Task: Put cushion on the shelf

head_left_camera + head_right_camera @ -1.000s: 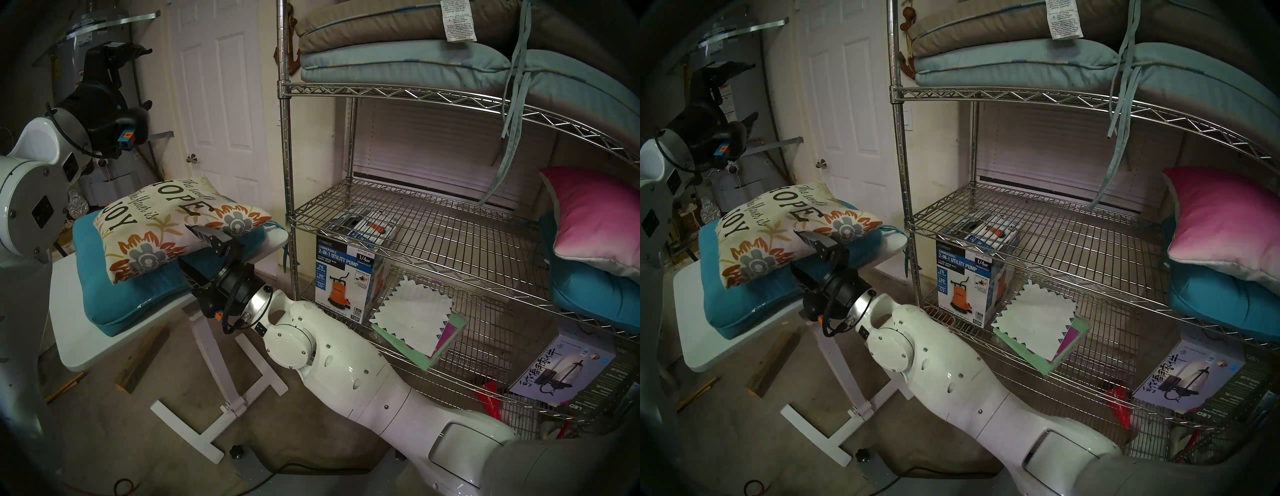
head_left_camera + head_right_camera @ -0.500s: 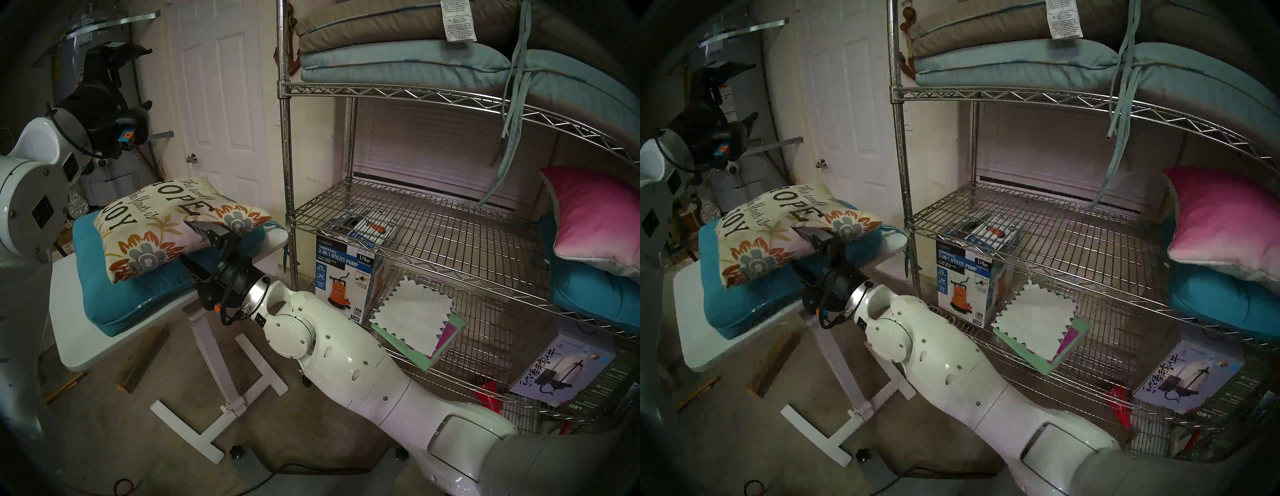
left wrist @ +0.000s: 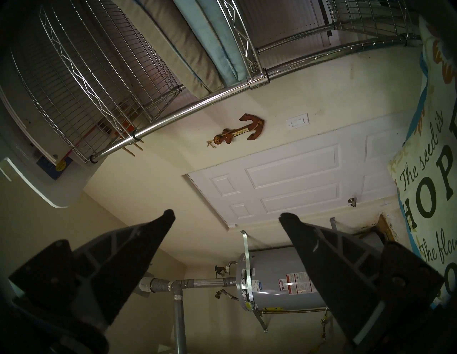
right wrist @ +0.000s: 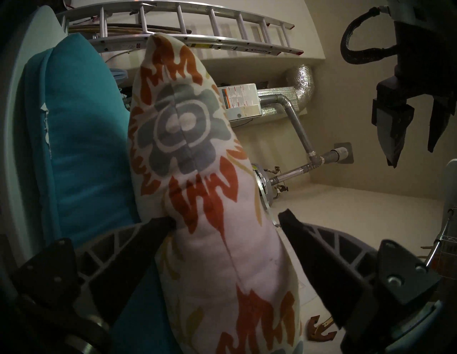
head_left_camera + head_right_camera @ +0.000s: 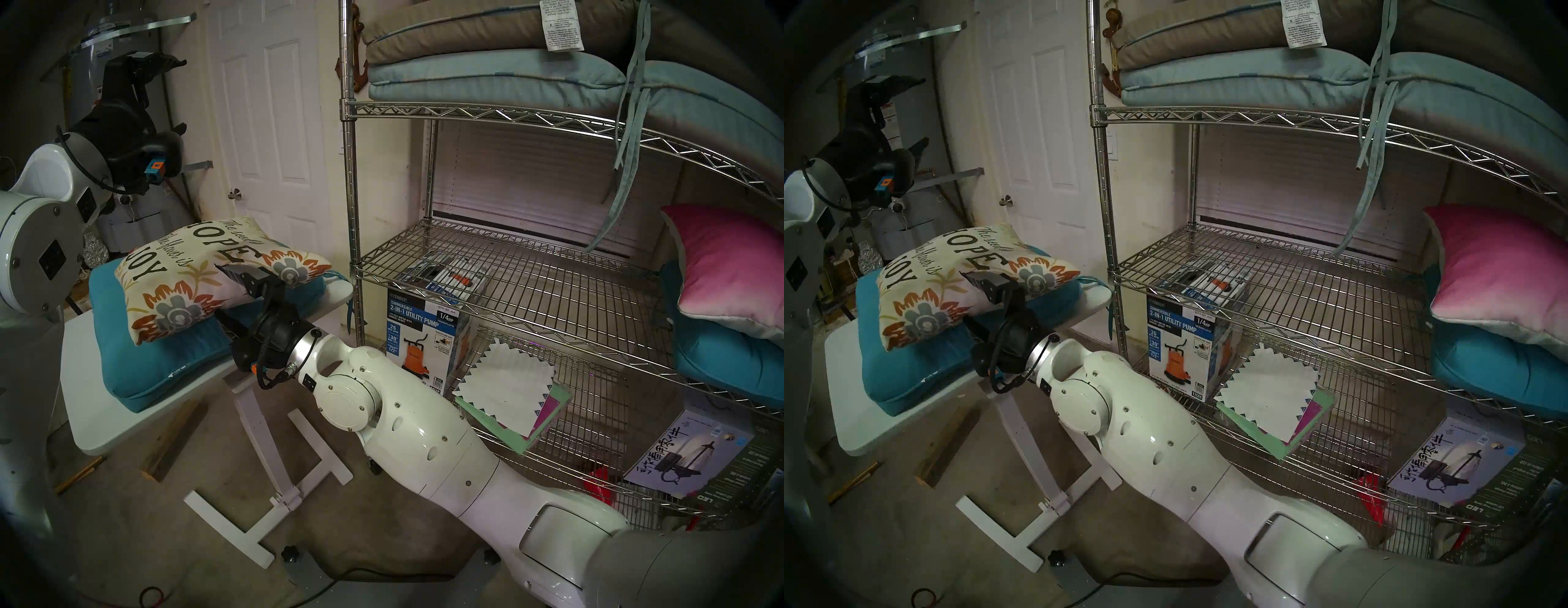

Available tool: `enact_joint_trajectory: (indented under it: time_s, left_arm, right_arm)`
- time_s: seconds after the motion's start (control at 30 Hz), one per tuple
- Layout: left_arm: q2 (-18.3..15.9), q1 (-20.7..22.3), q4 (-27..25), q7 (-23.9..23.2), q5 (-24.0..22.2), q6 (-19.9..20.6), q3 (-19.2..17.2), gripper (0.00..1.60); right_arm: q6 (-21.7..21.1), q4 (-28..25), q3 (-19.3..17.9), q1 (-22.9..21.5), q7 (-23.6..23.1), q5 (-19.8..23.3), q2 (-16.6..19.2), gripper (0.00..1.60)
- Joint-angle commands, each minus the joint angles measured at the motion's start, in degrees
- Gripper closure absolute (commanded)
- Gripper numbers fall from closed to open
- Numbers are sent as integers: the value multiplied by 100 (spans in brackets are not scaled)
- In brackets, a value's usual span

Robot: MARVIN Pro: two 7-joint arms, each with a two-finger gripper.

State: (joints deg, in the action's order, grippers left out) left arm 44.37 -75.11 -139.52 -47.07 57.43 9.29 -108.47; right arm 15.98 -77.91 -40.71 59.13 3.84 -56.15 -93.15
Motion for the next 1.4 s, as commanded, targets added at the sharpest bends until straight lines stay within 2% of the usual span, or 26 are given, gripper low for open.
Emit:
enact_joint_trajectory:
  time_s: [0.0, 0.27, 0.4, 0.6, 0.87, 1.17, 1.37]
  left_arm:
    - [1, 26, -48, 23, -14, -11, -36, 0]
    - [5, 18, -48, 20, -14, -11, -44, 0]
    - [6, 16, -48, 19, -14, -12, -46, 0]
    - [4, 20, -48, 21, -14, -12, -42, 0]
    - [3, 25, -48, 22, -13, -12, -38, 0]
    - [5, 20, -48, 20, -13, -12, -43, 0]
    - [8, 15, -48, 18, -13, -13, -47, 0]
  right_arm:
    - [147, -204, 27, -368, -391, 79, -124, 0]
    - [497, -111, 82, -578, -1104, 192, 22, 0]
    - [580, -48, 72, -628, -1268, 241, -21, 0]
    - [633, 175, -15, -821, -1338, 270, -148, 0]
    - [659, 128, -193, -962, -1407, 286, -135, 0]
    - [683, 53, -277, -1005, -1518, 290, -110, 0]
    - [681, 234, -214, -954, -1552, 297, -244, 0]
